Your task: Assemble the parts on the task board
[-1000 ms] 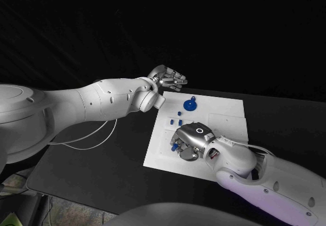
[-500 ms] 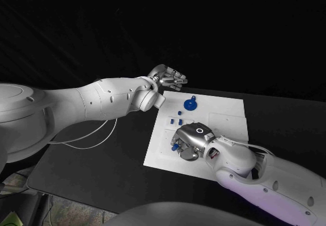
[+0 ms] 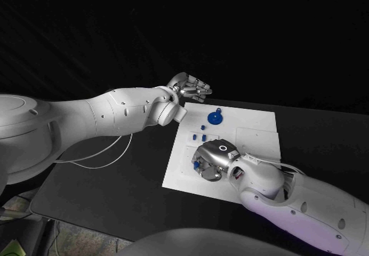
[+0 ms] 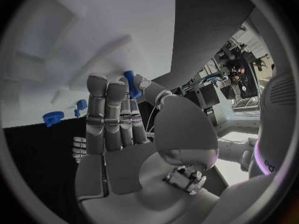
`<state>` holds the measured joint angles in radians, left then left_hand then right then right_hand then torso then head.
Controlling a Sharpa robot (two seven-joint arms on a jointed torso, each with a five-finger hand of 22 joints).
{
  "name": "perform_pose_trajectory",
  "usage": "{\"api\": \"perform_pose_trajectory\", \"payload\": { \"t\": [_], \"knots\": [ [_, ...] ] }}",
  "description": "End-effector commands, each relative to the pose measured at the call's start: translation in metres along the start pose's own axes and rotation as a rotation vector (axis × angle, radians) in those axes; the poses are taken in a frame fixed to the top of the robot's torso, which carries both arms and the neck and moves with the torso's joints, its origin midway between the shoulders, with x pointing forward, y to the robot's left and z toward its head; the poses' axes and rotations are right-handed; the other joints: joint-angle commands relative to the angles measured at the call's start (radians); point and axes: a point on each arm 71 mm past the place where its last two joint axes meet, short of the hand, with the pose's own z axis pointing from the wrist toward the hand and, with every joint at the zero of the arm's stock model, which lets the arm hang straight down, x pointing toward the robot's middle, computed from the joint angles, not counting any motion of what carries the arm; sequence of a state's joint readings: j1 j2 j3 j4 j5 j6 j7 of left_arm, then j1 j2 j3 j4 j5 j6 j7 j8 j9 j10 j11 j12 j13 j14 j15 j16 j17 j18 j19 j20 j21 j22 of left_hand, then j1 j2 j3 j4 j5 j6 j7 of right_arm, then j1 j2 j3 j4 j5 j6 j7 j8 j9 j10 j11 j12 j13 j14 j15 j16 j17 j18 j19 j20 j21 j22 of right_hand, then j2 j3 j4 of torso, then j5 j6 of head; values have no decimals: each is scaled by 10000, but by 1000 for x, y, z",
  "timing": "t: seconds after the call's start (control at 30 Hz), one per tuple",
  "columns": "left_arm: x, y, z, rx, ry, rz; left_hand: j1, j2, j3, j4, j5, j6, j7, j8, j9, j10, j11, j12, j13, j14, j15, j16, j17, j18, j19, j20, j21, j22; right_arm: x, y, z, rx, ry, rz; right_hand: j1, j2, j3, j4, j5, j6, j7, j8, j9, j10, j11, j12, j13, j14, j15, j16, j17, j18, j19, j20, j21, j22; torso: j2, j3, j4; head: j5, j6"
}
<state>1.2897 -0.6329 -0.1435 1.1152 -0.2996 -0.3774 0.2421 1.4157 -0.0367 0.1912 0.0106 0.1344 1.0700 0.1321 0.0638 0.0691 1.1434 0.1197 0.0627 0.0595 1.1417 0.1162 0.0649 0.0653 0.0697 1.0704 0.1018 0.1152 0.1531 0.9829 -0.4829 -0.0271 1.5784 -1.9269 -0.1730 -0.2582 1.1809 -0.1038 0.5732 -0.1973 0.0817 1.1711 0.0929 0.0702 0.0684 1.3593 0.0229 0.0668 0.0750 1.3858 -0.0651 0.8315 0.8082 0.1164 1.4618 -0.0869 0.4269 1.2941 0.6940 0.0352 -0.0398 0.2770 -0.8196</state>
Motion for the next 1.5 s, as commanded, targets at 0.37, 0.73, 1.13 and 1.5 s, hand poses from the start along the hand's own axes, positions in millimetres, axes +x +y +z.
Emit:
{"api": "perform_pose_trajectory", "payload": {
  "t": [0.37,0.73,1.13,1.5],
  "knots": [
    [1,-1,0,39,115,-47,-44,34,-11,22,-71,-90,13,0,8,-19,25,-33,-10,-23,51,-35,9,139,-31,25,-36,-16,2,-6,-5,361,-459,520,-108,-542,-1775,482,-330,-1217,-45,-93,-56,-354,84,-31,-85,94,115,-89,-132,243,499,102,91,-204,1,9,-5,-2,8],
    [0,0,0,13,107,-42,-50,29,-23,32,-77,-92,13,0,8,-20,26,-32,-10,-24,52,-34,10,139,-30,26,-39,-18,-9,-10,-19,777,-1425,1173,546,-674,-3567,1357,-331,-1909,-279,-84,-54,-395,59,47,-43,222,109,-170,-194,273,509,113,392,-408,-7,10,-21,-99,80],
    [-2,1,-1,-20,98,-37,-50,19,-51,41,-78,-105,17,0,7,-29,30,-32,-10,-32,55,-34,10,140,-26,31,-47,-26,-34,-44,-39,1433,-1775,2677,586,-643,-3993,1975,-285,-1802,12,-49,-36,438,-145,579,295,352,-15,-142,-176,65,536,14,894,-394,-15,9,-18,-425,340],
    [-13,5,-4,79,-212,-63,-90,-23,-110,64,-81,-102,16,2,8,26,12,-31,-10,14,44,-33,13,137,-5,29,-57,-41,-58,-124,-89,3389,-1448,5260,186,-52,-4804,2028,582,-43,-278,-38,590,155,-604,4903,5613,639,-344,-144,-99,-264,553,-336,1662,-543,-99,17,-113,-931,627]
  ]
}}
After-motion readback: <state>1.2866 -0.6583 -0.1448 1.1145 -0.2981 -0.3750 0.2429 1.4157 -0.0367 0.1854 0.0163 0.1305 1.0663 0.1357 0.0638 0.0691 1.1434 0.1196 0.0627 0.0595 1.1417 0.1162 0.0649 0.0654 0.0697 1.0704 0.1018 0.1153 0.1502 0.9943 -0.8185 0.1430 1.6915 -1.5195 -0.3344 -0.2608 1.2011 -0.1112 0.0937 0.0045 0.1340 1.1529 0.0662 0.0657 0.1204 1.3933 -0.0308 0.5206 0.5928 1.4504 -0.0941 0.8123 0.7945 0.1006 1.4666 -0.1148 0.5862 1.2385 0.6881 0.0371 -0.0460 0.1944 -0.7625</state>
